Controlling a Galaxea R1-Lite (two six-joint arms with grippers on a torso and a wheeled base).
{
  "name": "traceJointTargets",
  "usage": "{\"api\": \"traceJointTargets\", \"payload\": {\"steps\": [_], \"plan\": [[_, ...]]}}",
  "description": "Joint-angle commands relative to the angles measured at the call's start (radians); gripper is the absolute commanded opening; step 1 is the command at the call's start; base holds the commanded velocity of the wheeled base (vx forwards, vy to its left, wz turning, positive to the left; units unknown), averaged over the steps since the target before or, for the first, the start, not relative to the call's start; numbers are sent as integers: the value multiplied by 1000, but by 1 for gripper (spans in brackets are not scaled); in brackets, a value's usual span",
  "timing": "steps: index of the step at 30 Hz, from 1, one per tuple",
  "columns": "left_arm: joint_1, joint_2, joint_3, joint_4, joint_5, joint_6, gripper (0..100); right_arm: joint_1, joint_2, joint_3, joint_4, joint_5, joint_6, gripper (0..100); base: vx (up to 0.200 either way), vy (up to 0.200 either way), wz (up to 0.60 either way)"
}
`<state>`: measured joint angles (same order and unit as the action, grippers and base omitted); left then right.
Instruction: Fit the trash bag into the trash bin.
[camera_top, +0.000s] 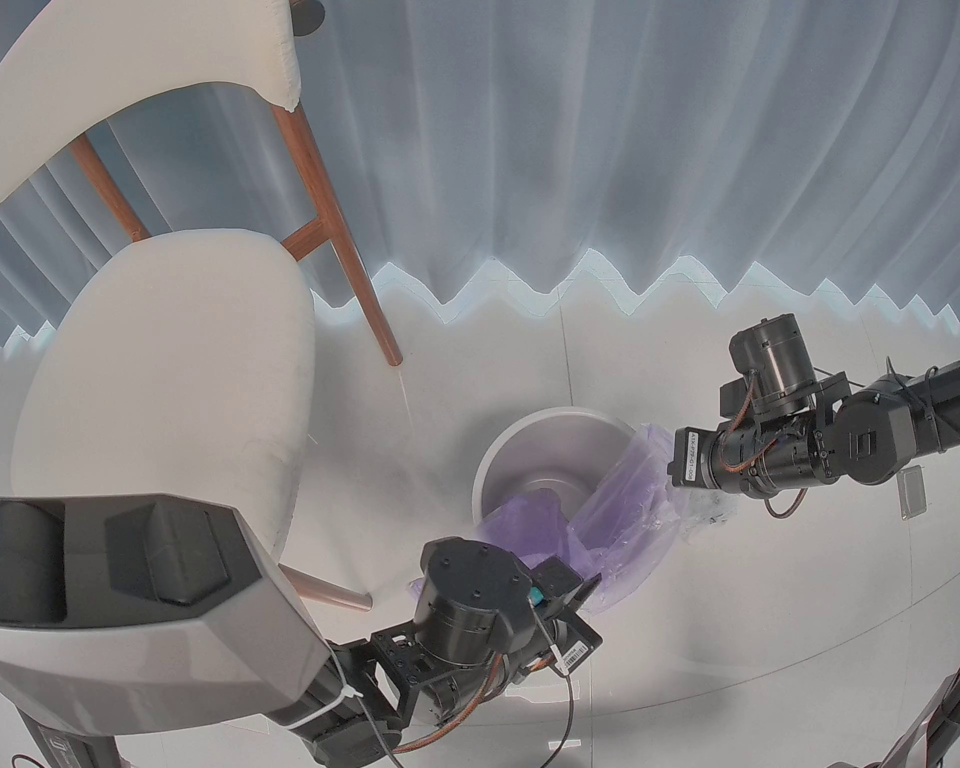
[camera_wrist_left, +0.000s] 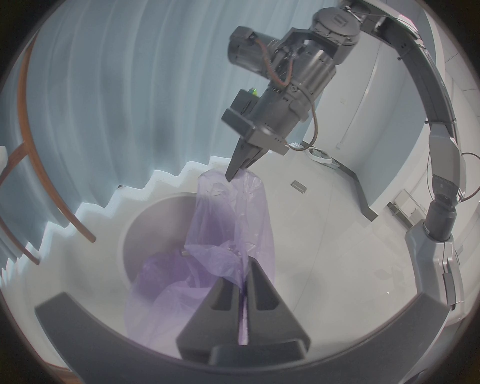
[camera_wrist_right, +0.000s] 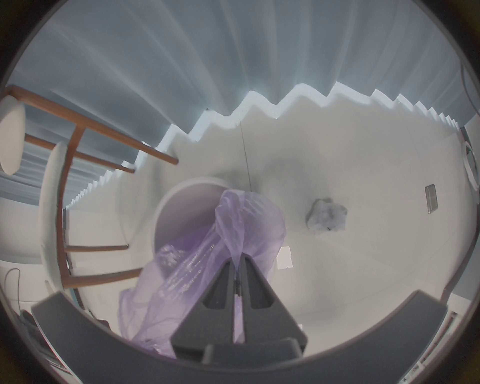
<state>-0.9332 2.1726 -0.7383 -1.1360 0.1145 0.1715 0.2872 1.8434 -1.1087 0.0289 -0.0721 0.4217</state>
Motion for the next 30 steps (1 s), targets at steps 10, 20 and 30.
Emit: {"api": "traceJointTargets", "payload": {"steps": [10, 20, 30], "plan": [[91, -91, -12, 13, 16, 0, 0, 93, 14, -66, -268, 63, 40, 0, 0, 0, 0], [102, -89, -50, 25, 53, -1, 0, 93, 27, -36, -442, 149, 40, 0, 0, 0, 0], [47, -36, -119, 35, 56, -3, 0, 3, -13, 38, -469, 193, 31, 0, 0, 0, 0]]}}
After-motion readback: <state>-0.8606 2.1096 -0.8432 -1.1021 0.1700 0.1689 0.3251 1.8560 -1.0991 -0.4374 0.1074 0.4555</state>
